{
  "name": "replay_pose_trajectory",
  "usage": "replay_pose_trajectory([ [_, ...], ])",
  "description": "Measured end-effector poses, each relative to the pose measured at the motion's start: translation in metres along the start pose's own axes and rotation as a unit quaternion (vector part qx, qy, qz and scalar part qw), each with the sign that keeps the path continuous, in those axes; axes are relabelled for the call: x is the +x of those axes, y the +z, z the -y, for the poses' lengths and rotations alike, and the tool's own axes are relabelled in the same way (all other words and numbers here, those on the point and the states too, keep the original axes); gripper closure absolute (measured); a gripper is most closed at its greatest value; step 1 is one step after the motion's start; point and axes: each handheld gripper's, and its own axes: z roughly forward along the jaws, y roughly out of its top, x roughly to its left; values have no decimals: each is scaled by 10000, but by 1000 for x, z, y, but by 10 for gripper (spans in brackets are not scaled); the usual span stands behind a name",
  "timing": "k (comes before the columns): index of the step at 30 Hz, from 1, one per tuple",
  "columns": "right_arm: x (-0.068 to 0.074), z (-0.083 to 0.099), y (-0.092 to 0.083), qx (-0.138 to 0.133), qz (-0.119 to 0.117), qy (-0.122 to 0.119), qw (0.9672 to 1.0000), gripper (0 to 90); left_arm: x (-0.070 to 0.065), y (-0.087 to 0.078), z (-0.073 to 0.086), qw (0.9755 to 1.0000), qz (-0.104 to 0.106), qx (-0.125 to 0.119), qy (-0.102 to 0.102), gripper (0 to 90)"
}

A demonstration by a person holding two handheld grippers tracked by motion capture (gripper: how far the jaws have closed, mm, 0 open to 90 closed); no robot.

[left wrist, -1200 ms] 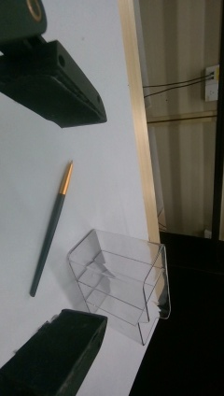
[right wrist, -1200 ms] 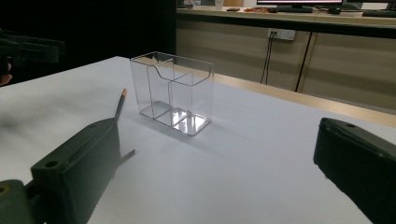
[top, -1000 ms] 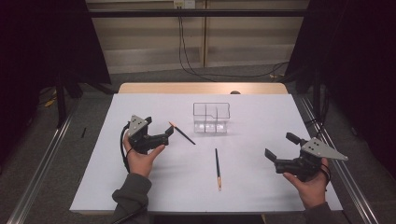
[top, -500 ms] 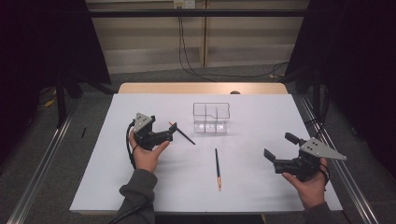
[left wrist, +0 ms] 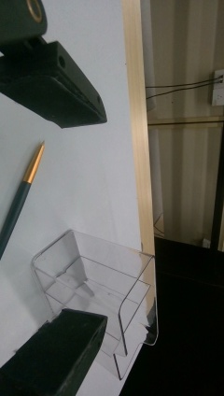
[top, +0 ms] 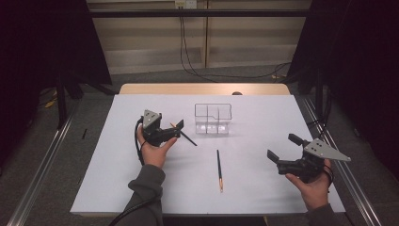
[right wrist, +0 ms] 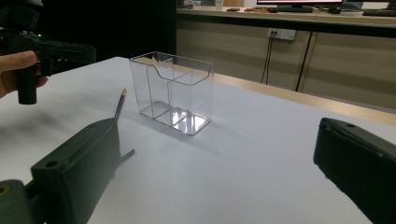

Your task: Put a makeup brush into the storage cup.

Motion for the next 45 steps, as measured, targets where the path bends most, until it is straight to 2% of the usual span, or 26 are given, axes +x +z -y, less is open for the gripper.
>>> replay_pose_trajectory([
  [2, 0, 0, 0, 11, -8, -20, 10000, 1, -1, 4, 0, 10000, -2, 61, 52, 43],
  [16, -1, 0, 0, 13, -15, -21, 10000, 1, -2, 17, -2, 9995, -182, 259, 45, 43],
  [20, -1, 0, 0, 11, -12, -17, 10000, 1, -1, 19, -3, 9993, -256, 247, 59, 43],
  [25, -2, 0, 0, -15, -18, 10, 10000, 1, -2, 22, -6, 9997, -232, 60, 74, 44],
  [38, -3, 1, 0, -13, 7, 19, 10000, 1, -3, 34, -12, 9995, -301, 69, 79, 43],
  [42, -3, 1, 0, -26, -12, 15, 10000, 1, -1, 37, -12, 9995, -310, 52, 15, 43],
  [45, -3, 1, 0, 12, -26, -6, 10000, 1, 0, 38, -12, 9993, -346, 144, 6, 43],
])
